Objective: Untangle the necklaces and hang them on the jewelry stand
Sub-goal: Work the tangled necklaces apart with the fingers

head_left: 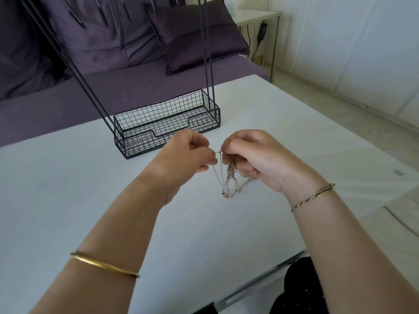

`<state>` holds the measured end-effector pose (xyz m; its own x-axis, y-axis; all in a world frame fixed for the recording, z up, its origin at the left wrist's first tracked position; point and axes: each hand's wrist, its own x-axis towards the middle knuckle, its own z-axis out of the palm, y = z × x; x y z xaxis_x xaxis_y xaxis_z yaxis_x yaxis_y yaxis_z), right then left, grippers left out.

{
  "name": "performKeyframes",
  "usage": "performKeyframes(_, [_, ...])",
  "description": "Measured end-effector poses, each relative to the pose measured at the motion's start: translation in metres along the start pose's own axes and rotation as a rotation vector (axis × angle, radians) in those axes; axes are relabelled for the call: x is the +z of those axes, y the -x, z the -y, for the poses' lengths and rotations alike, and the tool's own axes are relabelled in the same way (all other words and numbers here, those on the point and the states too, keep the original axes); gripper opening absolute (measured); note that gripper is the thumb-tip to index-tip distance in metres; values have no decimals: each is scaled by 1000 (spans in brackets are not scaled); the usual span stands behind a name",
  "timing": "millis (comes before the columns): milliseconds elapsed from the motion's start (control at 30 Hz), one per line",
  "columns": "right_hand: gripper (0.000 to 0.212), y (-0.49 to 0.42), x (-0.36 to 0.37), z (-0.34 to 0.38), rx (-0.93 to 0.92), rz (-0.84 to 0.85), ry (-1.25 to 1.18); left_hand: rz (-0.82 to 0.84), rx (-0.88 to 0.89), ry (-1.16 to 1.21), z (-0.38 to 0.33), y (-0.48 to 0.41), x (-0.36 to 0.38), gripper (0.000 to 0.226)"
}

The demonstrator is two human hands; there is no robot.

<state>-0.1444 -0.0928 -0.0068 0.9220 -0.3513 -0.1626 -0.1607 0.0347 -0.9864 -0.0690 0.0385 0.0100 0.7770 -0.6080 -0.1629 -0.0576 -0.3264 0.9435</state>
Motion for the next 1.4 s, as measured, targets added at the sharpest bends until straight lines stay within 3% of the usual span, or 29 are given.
performKeyframes(200, [13,-1,0,0,-13,-41,-20,6,-19,37,-3,3,0,19])
performKeyframes(433, [18,-4,-3,-2,-75,-122,22,-64,6,-353,0,6,-4,13])
performKeyframes(500, [19,-4,-6,-3,-85,-149,64,-117,-26,-370,4,6,-7,11])
performKeyframes(667, [19,-5,-10,-6,-80,-177,111,-230,-177,-108,6,3,-14,16])
performKeyframes(800, [17,-6,-11,-10,-41,-183,191,-255,-308,238,2,1,-18,17])
performKeyframes(1033, [22,-11,-8,-13,-40,-234,142,-149,-466,581,-3,3,-19,30])
performKeyframes(1200, [12,-10,-1,-7,18,-210,-230,-32,-457,726,-6,6,-17,42])
performKeyframes(1267, [19,-10,1,-7,15,-190,-340,10,-416,796,-6,6,-17,48])
performKeyframes(1400, [24,-12,4,-10,-29,-247,-278,34,-382,835,-6,5,-17,50])
